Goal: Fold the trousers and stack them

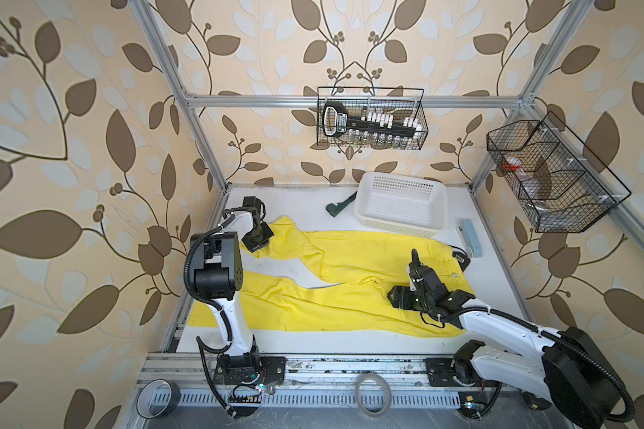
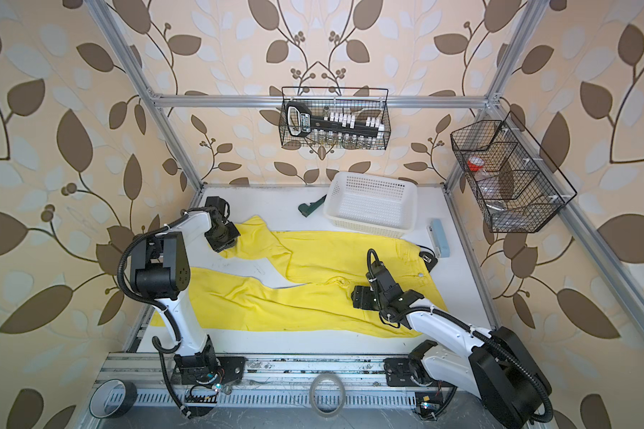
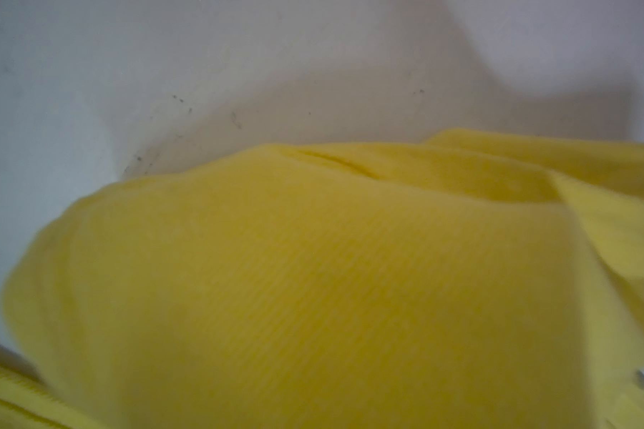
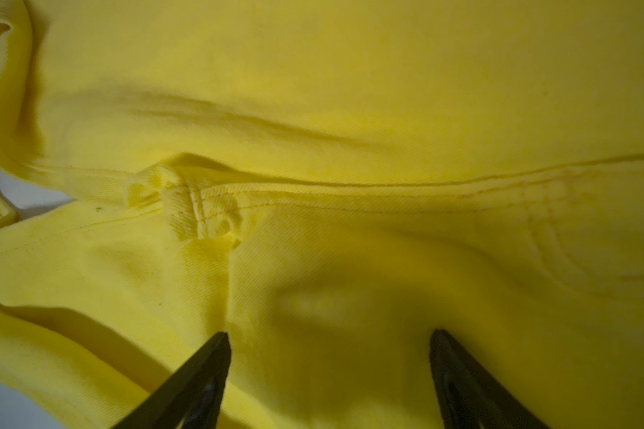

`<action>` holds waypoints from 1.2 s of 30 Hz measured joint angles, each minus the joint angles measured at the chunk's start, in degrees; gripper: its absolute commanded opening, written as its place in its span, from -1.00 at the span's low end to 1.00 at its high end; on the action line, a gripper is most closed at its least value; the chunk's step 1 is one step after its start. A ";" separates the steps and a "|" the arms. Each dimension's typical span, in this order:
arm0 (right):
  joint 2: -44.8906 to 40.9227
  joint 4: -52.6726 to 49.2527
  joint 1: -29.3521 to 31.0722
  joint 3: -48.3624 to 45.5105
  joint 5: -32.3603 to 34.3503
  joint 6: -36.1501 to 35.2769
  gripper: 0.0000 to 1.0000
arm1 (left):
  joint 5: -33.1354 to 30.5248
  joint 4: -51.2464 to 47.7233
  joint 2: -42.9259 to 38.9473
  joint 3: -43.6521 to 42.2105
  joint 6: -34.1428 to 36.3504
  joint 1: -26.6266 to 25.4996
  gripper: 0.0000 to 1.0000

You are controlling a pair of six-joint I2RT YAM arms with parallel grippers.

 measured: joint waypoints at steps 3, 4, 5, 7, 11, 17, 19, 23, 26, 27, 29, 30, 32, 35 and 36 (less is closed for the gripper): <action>0.00 0.02 0.00 0.00 0.00 0.00 0.70 | -0.63 -0.70 -0.02 0.33 0.22 0.00 -1.00; 0.00 0.02 -0.02 0.00 0.00 0.00 0.70 | -1.31 -1.16 -0.04 0.57 0.44 0.00 -1.00; 0.00 0.02 -0.02 0.00 0.00 0.00 0.70 | -2.01 -1.55 -0.17 0.76 0.76 0.00 -1.00; 0.00 0.02 -0.02 0.00 0.00 0.00 0.70 | -3.58 -2.49 -0.61 1.20 1.60 0.15 -1.00; 0.00 0.02 -0.02 0.00 -0.02 0.00 0.70 | -7.28 -5.60 -2.23 3.96 3.32 1.18 -1.00; 0.02 0.04 -0.02 0.00 -0.07 0.00 0.70 | -11.28 -8.22 -3.63 10.27 7.19 3.37 -1.00; 0.02 0.04 -0.02 0.00 -0.07 0.00 0.70 | -11.78 -8.98 -3.63 12.17 8.35 3.67 -1.00; 0.02 0.04 -0.02 0.00 -0.07 0.00 0.70 | -11.56 -10.60 -3.69 14.88 9.62 4.02 -1.00; 0.11 0.20 -0.02 0.00 -0.11 0.00 0.70 | -10.95 -12.20 -3.69 14.78 9.70 4.02 -0.96; 0.22 0.37 -0.02 0.00 -0.15 0.00 0.70 | -10.64 -12.76 -3.72 14.51 9.68 4.02 -0.84; 0.37 0.66 -0.02 0.00 -0.15 0.00 0.70 | -9.33 -12.90 -4.57 12.15 8.98 4.02 -0.49; 0.39 0.70 -0.02 0.00 -0.15 0.00 0.70 | -8.76 -12.63 -5.51 10.10 8.44 4.02 -0.43; 0.39 0.76 -0.02 0.00 -0.17 0.02 0.70 | -7.45 -12.26 -8.61 4.07 7.30 4.02 -0.22; 0.52 0.94 0.00 0.00 -0.17 0.00 0.70 | -5.84 -12.09 -13.46 -3.30 5.20 4.02 0.05; 0.70 1.09 0.00 0.00 -0.15 0.00 0.70 | -4.94 -11.72 -14.91 -5.11 4.59 4.02 0.11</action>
